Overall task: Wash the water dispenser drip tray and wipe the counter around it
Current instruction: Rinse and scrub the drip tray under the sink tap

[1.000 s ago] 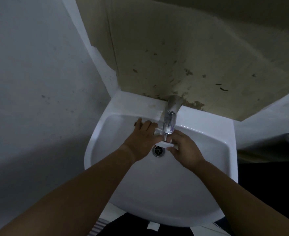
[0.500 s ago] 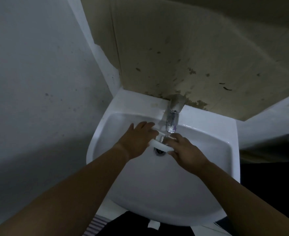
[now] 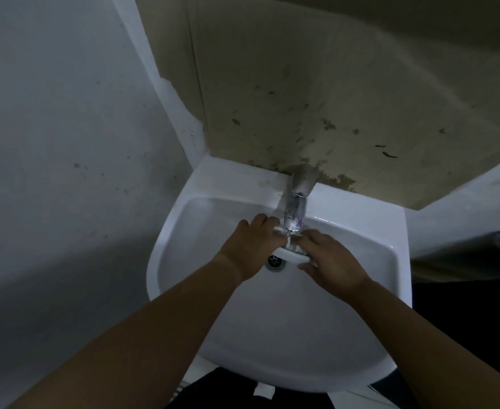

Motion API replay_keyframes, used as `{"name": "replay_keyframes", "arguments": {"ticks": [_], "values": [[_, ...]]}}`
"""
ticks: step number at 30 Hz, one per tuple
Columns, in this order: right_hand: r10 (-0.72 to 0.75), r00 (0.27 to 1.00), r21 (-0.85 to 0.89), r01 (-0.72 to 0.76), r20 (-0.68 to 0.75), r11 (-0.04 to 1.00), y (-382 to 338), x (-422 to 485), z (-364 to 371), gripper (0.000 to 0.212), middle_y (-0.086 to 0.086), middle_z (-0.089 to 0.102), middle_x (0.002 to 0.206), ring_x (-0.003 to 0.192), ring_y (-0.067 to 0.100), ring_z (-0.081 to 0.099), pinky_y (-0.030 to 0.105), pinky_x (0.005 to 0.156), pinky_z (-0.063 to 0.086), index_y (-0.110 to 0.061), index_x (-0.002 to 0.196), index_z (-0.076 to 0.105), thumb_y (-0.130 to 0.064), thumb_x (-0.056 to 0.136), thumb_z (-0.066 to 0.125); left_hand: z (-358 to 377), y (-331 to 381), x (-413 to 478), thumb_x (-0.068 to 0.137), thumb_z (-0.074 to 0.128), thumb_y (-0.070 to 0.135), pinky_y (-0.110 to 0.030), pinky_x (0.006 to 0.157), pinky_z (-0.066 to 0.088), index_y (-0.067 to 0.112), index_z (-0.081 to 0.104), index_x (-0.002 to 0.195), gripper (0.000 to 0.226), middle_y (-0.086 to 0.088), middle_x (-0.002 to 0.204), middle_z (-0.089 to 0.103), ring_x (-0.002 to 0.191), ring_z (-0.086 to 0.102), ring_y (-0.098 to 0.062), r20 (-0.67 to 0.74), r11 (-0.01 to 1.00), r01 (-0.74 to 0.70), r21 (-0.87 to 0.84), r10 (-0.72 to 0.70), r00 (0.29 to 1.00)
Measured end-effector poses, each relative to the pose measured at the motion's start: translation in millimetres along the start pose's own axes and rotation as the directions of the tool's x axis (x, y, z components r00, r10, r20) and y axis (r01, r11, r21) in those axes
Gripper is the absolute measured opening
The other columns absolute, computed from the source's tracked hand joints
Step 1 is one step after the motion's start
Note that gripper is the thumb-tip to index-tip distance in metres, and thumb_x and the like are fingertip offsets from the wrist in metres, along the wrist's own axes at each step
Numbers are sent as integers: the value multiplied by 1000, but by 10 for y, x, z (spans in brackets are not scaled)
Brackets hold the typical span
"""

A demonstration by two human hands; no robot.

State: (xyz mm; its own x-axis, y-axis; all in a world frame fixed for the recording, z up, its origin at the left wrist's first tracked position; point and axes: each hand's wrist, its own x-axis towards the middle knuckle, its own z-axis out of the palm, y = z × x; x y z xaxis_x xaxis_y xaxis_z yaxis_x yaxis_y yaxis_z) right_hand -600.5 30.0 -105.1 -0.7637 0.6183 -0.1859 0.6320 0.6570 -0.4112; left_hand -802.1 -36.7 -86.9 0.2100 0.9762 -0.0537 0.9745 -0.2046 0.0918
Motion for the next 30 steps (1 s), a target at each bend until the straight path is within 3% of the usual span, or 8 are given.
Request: {"name": "replay_keyframes", "arguments": {"ticks": [8, 12, 14, 17, 21, 24, 27, 30], "values": [[-13, 999, 85, 16, -41, 996, -41, 25, -49, 62, -3, 57, 140, 122, 25, 57, 36, 95, 50, -25, 129, 61, -16, 71, 83, 63, -105, -74, 71, 78, 16, -35, 68, 45, 26, 56, 121, 55, -1, 119, 59, 102, 57, -24, -48, 998, -21, -56, 18, 999], [84, 996, 97, -84, 1, 992, -37, -3, 15, 70, -1, 55, 136, 115, 24, 57, 37, 89, 52, -28, 136, 43, -25, 76, 80, 42, -127, -55, 73, 77, 24, -38, 77, 48, 16, 57, 118, 49, -6, 125, 60, 108, 59, -28, 16, 993, 45, -105, -43, 999], [53, 998, 61, -55, 44, 997, -49, -16, 42, 73, 1, 48, 140, 117, 24, 53, 38, 91, 51, -30, 142, 36, -27, 81, 77, 45, -124, -43, 76, 75, 28, -40, 79, 47, 17, 59, 115, 43, -7, 124, 61, 107, 60, -28, 37, 993, 80, -83, -77, 996], [-14, 997, -37, 17, 72, 999, -63, -5, 69, 71, 4, 42, 142, 117, 25, 50, 39, 90, 52, -34, 144, 37, -25, 84, 73, 64, -102, -30, 78, 73, 31, -41, 77, 45, 18, 59, 114, 41, -5, 121, 62, 98, 63, -28, 37, 994, 100, -46, -98, 994], [-44, 997, -86, 50, 65, 995, -45, 11, 51, 66, 6, 48, 134, 107, 25, 54, 38, 89, 50, -32, 138, 44, -24, 79, 73, 73, -96, -53, 81, 68, 33, -35, 71, 35, 19, 56, 111, 35, -3, 116, 61, 90, 63, -27, -10, 990, 97, -97, -98, 995], [-95, 995, -77, 97, 23, 992, -43, 21, -13, 53, 5, 58, 121, 95, 25, 58, 30, 77, 44, -20, 119, 57, -18, 69, 73, 79, -40, -55, 83, 66, 27, -32, 65, 30, 21, 57, 111, 31, -4, 109, 59, 84, 61, -26, -5, 992, 75, -107, -76, 997], [-98, 995, -84, 97, -2, 992, -40, 19, -58, 45, 5, 65, 114, 90, 27, 64, 30, 70, 49, -17, 103, 62, -22, 63, 80, 46, 30, 5, 81, 66, 19, -32, 65, 33, 15, 58, 112, 32, -7, 106, 60, 84, 61, -29, 1, 975, 65, -214, -66, 998], [-56, 998, -94, 55, -3, 994, -19, -31, -61, 53, 5, 66, 122, 94, 29, 67, 34, 73, 54, -17, 114, 61, -28, 67, 83, -6, 53, 69, 83, 65, 20, -34, 72, 37, 11, 58, 114, 33, -8, 113, 59, 89, 62, -31, 49, 937, 146, -318, -137, 989]]}}
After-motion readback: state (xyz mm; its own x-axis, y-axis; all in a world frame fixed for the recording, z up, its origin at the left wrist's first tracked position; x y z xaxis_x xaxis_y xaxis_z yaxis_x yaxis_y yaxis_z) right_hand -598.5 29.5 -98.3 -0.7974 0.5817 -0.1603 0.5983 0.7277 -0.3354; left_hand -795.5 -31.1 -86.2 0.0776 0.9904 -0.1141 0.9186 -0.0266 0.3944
